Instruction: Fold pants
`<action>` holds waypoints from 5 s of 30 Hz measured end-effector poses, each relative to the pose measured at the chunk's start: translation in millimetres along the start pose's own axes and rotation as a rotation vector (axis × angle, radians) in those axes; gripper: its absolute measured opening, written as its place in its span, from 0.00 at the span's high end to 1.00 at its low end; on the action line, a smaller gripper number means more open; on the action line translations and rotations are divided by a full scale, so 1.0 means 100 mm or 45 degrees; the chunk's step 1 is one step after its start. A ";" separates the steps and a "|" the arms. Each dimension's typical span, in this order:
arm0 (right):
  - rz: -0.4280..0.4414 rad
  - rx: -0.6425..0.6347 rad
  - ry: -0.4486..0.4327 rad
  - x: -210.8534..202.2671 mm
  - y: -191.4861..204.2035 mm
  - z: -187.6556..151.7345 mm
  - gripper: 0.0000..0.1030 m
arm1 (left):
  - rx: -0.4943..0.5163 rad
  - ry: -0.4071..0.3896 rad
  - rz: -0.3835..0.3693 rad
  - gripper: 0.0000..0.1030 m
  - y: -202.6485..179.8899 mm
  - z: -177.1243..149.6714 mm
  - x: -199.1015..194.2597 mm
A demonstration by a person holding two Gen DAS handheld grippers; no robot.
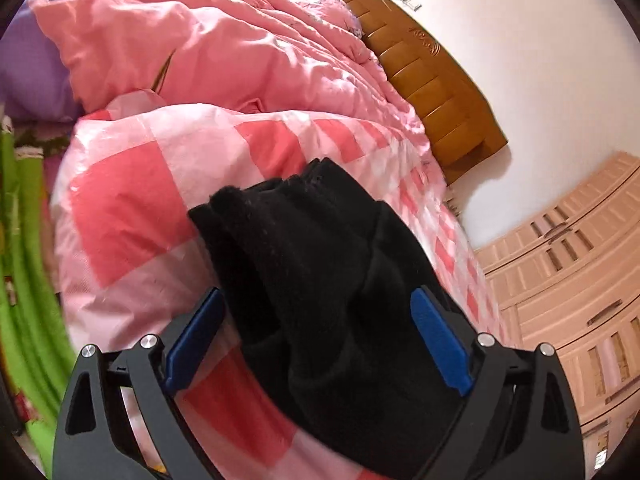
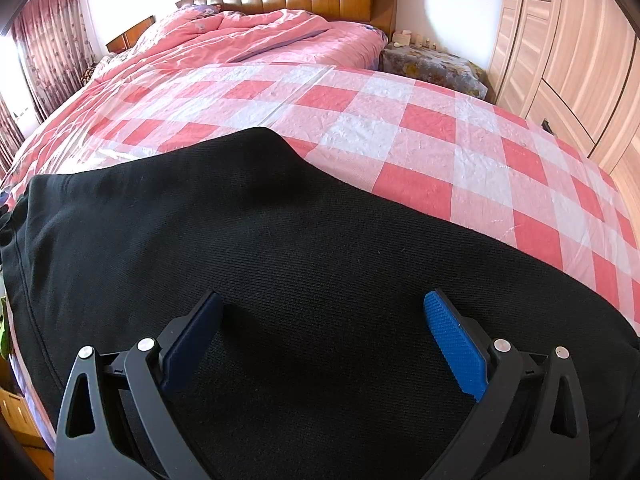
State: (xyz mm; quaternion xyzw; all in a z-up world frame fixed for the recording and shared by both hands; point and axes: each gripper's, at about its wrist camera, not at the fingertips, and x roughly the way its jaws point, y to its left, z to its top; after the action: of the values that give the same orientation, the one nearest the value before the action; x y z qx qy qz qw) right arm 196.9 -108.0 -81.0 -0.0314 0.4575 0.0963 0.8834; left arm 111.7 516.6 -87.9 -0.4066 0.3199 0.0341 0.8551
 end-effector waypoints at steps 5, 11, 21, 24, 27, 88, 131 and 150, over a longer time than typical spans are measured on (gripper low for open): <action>-0.001 0.000 0.000 0.00 0.00 0.00 0.04 | -0.045 -0.021 -0.198 0.29 0.04 0.00 -0.04; -0.014 -0.008 0.004 0.01 0.01 0.00 0.04 | 0.023 -0.003 -0.065 0.36 0.07 -0.07 0.03; 0.001 -0.003 0.000 0.01 0.02 -0.01 0.04 | 0.377 -0.339 0.382 0.76 -0.68 -0.13 -0.34; -0.002 -0.002 0.001 0.01 0.02 -0.01 0.04 | 0.419 -0.299 0.510 0.76 -0.74 -0.08 -0.20; -0.001 -0.002 0.000 0.01 0.02 -0.01 0.04 | 0.414 -0.170 0.644 0.75 -0.55 -0.16 0.09; -0.156 0.052 -0.188 -1.26 -0.78 -1.57 0.04 | 1.542 0.048 0.343 0.02 -3.97 -3.78 0.82; -0.135 0.109 -0.122 -0.92 -0.43 -1.42 0.04 | 1.237 0.263 0.213 0.01 -3.37 -3.63 0.91; 0.141 -0.226 -0.153 -0.69 0.81 -0.25 0.04 | 0.895 0.207 0.496 0.02 -2.33 -2.39 0.45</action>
State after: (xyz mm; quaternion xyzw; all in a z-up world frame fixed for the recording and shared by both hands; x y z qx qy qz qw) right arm 121.9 -42.0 -36.9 -0.0784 0.3945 0.1869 0.8962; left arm 97.2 180.6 -67.8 -0.0228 0.4496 0.0516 0.8914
